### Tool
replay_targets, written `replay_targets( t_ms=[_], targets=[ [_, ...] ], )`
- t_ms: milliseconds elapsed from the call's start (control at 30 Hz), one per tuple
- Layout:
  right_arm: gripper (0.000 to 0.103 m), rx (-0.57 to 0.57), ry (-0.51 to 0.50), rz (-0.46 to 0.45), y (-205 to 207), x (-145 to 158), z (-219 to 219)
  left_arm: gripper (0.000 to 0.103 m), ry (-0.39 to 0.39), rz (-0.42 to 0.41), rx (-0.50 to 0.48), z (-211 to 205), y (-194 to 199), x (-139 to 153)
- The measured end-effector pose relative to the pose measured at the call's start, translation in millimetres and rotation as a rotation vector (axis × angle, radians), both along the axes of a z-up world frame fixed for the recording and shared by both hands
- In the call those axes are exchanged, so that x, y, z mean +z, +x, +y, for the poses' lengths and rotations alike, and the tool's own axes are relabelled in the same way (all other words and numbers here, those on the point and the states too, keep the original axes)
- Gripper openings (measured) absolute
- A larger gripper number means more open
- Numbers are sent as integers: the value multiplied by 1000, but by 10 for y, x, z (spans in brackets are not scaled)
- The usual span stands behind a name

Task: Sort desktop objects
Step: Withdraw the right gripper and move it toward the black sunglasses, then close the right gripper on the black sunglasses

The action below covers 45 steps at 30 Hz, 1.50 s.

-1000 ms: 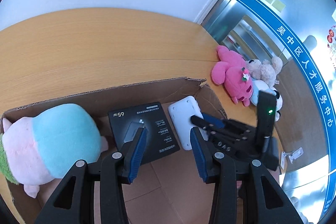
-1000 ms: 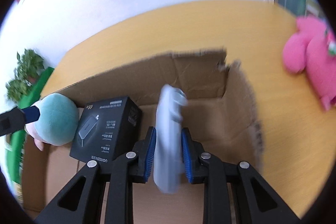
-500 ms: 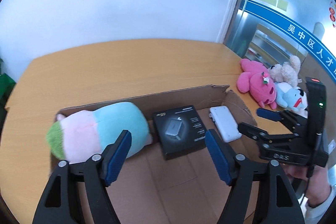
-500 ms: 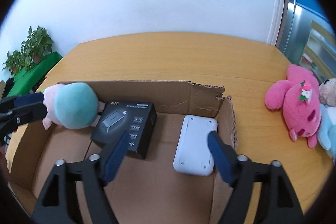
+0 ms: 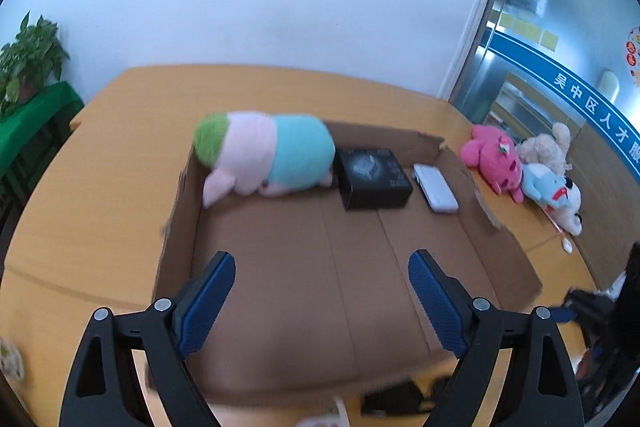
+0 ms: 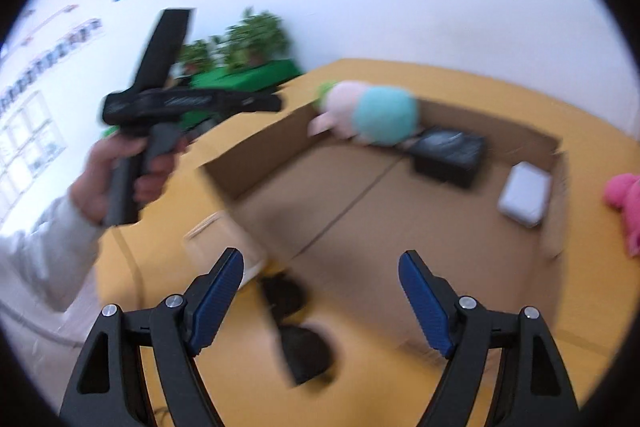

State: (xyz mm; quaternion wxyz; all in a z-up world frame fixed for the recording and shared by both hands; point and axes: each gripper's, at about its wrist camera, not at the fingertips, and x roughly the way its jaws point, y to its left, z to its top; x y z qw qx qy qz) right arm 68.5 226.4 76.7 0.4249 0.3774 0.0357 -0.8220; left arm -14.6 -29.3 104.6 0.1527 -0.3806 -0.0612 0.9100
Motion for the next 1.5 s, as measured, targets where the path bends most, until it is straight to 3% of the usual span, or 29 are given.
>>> replay_targets(
  t_ms=[133,200,467,633,700,800,1000,1067,1100,1167,1300,1500],
  targets=[
    [80,-34,55,-121,58,-558,-83,89,9,-46,-25,55,424,-189],
    [80,-50,40,-139,7,-677,-90,89,31,-74,-37,79,583,-286],
    [79,8,93,-117,-78,-999,-386,89,132,-178,-49,102,873,-697],
    [79,82,89,-133,305,-1015,-488,87,207,-232,-81,138,905,-856],
    [79,94,75,-133,449,-1015,-510,82,236,-259,-104,171,920,-920],
    [79,14,47,-126,419,-1013,-470,75,302,-310,-148,236,917,-1050],
    [78,22,75,-109,407,-1051,-691,44,349,-386,-194,409,830,-1253],
    [73,26,108,-66,463,-1063,-780,29,341,-411,-191,443,814,-1320],
    [62,23,118,-54,484,-1060,-788,27,340,-420,-191,453,815,-1342],
    [60,9,121,-57,478,-1056,-789,17,323,-431,-189,480,824,-1376],
    [59,-5,149,-40,546,-1045,-792,13,303,-415,-200,525,865,-1333],
    [59,-47,89,9,680,-783,-648,13,297,-344,-231,594,956,-1000]
  ],
)
